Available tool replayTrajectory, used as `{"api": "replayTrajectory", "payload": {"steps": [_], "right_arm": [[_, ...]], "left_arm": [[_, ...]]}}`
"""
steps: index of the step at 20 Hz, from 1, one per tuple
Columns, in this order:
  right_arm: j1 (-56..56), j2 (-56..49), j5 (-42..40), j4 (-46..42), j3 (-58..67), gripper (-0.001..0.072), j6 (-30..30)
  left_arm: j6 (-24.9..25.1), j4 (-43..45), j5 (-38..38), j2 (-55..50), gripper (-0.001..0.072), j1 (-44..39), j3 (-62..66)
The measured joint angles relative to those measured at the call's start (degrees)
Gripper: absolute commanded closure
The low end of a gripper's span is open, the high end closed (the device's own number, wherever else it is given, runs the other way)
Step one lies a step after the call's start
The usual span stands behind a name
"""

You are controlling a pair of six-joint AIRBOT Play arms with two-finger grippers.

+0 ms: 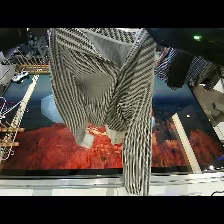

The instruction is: Fold the clothes and pants, and hang the long-sleeved shirts on hangers.

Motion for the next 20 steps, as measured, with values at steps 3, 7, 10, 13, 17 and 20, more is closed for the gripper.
{"api": "replayTrajectory", "payload": {"steps": [3, 7, 10, 13, 17, 20], "right_arm": [[-0.13, 4.35, 6.69, -1.7, -7.3, 0.0658, 1.38], [0.04, 3.48, 11.3, -3.98, -16.15, 0.0656, 3.85], [1.79, 1.11, 13.97, -4.55, -22.62, 0.0656, 3.5], [4.15, -0.42, 14.19, -4.83, -27.58, 0.0655, 1.64], [6.73, -1.68, 10.84, -5.07, -30.75, 0.0655, 0.24], [7.61, -2.1, 7.98, -5.01, -31.47, 0.0655, -0.17]], "left_arm": [[-0.04, 4.76, 0.07, 6.95, 0.0679, -0.68, -14.36], [1.14, 9.46, -3.5, 11.37, 0.0235, -2.82, -31.87], [0.83, 19.91, -12.15, 12.68, 0.0236, 0.22, -38.16], [-1.97, 36.57, -18.49, 14.91, 0.0236, 10.82, -40.5], [-4.83, 56.41, -16.31, 15.43, 0.0246, 29.31, -42.21], [-4.68, 62.01, -11.39, 10.99, 0.0249, 37.79, -42.97]]}}
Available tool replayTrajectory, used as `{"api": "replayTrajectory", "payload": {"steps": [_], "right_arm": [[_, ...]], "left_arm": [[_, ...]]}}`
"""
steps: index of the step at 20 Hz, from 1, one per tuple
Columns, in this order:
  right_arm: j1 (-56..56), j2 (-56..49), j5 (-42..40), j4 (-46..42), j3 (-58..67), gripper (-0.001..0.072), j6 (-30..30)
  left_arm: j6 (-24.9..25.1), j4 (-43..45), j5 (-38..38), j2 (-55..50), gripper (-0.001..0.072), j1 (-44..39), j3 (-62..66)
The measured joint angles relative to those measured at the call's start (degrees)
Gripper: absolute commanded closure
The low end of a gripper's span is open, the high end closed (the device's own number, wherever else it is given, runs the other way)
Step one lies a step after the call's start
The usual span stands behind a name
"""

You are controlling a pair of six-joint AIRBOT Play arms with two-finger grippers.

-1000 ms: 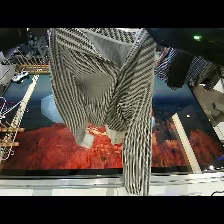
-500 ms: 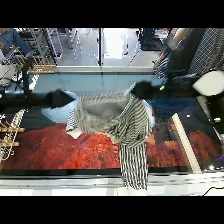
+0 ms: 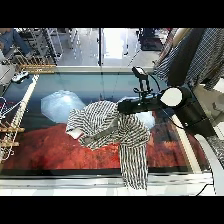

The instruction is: Fold the clothes and pants, and hang the long-sleeved shirts on hangers.

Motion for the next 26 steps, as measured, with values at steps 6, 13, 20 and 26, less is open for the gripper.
{"api": "replayTrajectory", "payload": {"steps": [6, 13, 20, 26], "right_arm": [[0.48, -0.24, -2.36, 0.39, -0.39, 0.0654, 0.02], [0.48, -0.26, -3.65, 0.42, -0.42, 0.0654, 0.31], [0.48, -0.26, -4.96, 0.42, -0.42, 0.0654, 0.28], [0.48, -0.26, -5.18, 0.44, -0.42, 0.0654, 0.28]], "left_arm": [[3.89, 1.18, 8.22, -11.02, 0.0249, 2.67, -0.37], [6.25, -1.01, 16.48, -15.69, 0.0543, -0.04, -0.39], [6.86, -1.92, 17.79, -16.35, 0.068, -1.38, -0.39], [8.35, -2.49, 17.75, -14.86, 0.068, -1.55, -0.39]]}}
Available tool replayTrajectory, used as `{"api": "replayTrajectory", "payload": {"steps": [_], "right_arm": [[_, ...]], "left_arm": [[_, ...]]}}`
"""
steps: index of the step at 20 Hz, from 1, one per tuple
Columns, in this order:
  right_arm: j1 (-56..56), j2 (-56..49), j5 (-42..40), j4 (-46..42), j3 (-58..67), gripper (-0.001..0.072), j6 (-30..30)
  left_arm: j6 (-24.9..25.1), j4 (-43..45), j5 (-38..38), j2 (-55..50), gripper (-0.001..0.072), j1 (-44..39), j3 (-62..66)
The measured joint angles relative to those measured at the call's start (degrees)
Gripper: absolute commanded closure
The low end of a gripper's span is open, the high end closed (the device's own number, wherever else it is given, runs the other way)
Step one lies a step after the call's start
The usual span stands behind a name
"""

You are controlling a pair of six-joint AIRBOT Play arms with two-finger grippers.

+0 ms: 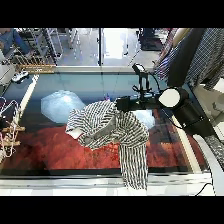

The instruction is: Fold the clothes and pants, and hang the long-sleeved shirts on hangers.

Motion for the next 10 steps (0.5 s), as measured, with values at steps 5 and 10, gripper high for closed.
{"api": "replayTrajectory", "payload": {"steps": [5, 10], "right_arm": [[0.0, 0.0, -0.04, 0.0, 0.0, 0.0654, 0.02], [0.0, 0.02, -0.28, -1.09, 0.02, 0.0656, 0.09]], "left_arm": [[7.85, -7.1, -0.22, 4.2, 0.0681, 0.0, 0.72], [24.35, -34.77, -3.21, 13.29, 0.0683, -0.02, 3.17]]}}
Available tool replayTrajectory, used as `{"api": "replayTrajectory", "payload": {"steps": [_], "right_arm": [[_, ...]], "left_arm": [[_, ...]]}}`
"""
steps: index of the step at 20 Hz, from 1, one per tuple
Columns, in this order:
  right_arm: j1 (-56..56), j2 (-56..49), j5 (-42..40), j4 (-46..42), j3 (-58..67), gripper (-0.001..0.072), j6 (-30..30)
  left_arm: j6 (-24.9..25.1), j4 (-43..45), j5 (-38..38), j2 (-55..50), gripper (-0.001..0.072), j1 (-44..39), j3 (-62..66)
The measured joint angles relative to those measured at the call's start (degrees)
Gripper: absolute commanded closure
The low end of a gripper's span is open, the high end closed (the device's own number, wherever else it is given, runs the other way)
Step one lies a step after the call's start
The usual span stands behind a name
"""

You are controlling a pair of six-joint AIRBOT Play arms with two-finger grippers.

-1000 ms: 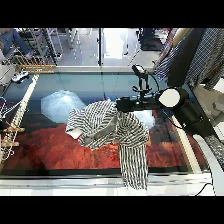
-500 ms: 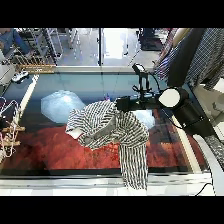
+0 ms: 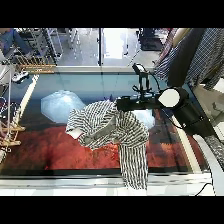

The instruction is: Fold the clothes and pants, and hang the long-sleeved shirts on hangers.

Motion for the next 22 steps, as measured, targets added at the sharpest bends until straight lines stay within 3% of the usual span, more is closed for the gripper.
{"api": "replayTrajectory", "payload": {"steps": [2, 5, 10, 18, 22], "right_arm": [[-0.04, 0.22, 0.04, -3.43, 0.48, 0.0656, -0.76], [-0.09, 1.53, 0.44, -13.29, 2.4, 0.0657, -2.56], [-2.05, 2.32, 0.35, -27.61, 6.67, 0.0658, -3.32], [-4.83, 1.7, 0.52, -31.04, 7.87, 0.0657, -1.55], [-5.01, 1.68, 0.52, -30.16, 7.93, 0.0657, -1.46]], "left_arm": [[9.64, -14.58, -9.4, 1.18, 0.0682, -0.72, 0.28], [19.43, -26.23, -26.67, -1.11, 0.0682, -4.9, 0.5], [24.98, -33.35, -42.58, -7.52, 0.0683, -15.65, 0.59], [24.7, -23.69, -45.57, -10.88, 0.0684, -32.11, 0.61], [19.87, -21.49, -37.4, -12.0, 0.0684, -36.57, 0.59]]}}
